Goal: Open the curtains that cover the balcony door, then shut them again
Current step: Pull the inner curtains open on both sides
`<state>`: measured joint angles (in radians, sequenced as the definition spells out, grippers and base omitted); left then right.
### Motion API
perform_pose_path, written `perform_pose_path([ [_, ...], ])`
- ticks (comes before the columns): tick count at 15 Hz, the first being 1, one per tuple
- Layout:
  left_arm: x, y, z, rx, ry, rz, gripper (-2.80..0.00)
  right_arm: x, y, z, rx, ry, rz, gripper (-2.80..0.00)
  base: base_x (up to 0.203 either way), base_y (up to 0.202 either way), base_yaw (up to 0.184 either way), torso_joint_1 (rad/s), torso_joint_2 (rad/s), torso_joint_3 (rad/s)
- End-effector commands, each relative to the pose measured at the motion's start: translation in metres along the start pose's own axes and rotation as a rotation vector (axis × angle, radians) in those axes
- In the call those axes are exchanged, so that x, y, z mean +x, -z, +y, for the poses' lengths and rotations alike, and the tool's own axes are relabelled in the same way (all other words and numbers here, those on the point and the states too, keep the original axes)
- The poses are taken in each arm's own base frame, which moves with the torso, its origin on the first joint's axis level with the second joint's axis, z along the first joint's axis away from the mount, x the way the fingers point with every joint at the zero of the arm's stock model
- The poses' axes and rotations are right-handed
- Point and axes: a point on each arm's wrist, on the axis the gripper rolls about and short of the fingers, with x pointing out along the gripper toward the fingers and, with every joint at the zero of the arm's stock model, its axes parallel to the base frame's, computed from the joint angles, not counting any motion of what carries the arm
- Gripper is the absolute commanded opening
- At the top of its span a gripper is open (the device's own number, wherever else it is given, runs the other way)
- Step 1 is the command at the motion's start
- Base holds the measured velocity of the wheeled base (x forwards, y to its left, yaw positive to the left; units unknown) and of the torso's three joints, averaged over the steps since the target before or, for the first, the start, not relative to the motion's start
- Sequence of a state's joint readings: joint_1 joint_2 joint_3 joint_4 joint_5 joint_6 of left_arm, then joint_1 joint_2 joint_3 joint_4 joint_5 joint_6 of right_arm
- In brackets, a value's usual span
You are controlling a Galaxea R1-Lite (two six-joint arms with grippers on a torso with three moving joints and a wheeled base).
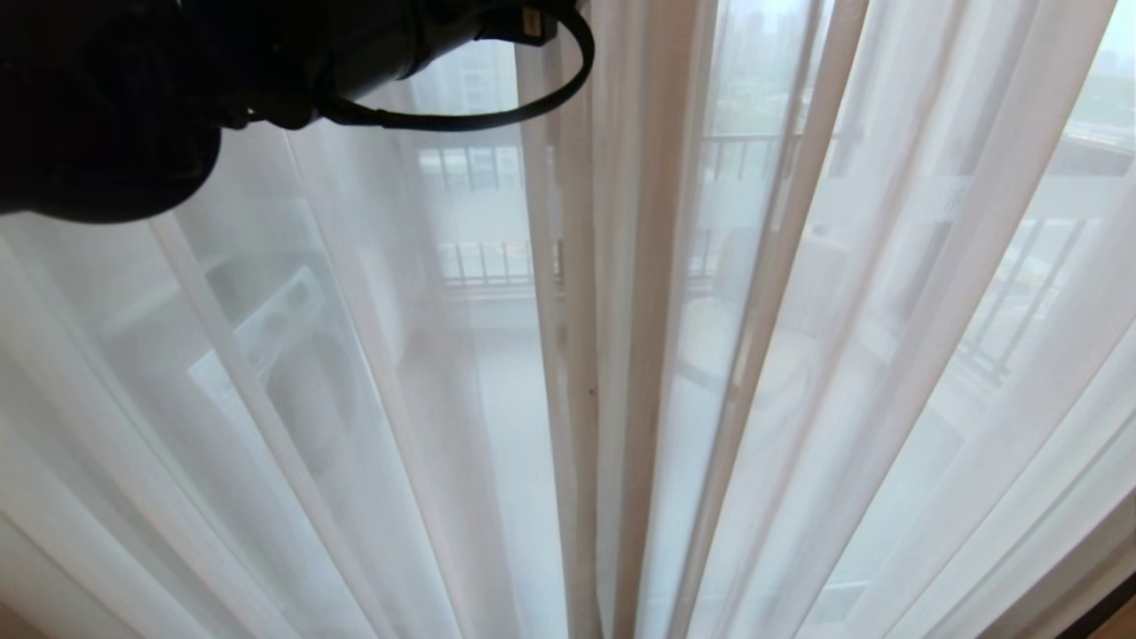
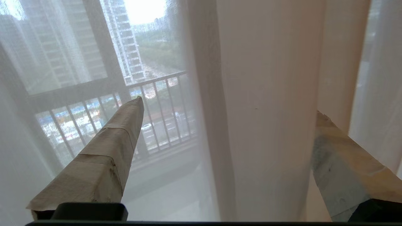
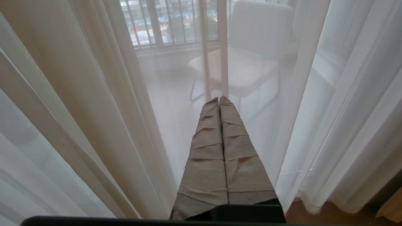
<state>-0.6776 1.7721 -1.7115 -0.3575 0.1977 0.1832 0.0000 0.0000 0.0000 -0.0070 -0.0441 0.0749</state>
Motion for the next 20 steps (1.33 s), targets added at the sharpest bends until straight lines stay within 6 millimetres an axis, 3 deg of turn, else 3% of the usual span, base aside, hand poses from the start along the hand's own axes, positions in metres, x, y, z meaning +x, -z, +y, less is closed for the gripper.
perform_pose_path([
  [1, 0.009, 0.011, 0.006, 0.010, -0.023, 0.019, 0.00, 0.000, 0.000, 0.000, 0.000, 0.000, 0.000, -2.80, 0.000, 0.000, 0.000, 0.000, 0.00, 0.000],
  [20, 0.022, 0.035, 0.070, 0.063, -0.210, 0.045, 0.00, 0.000, 0.000, 0.000, 0.000, 0.000, 0.001, -2.80, 0.000, 0.000, 0.000, 0.000, 0.00, 0.000],
])
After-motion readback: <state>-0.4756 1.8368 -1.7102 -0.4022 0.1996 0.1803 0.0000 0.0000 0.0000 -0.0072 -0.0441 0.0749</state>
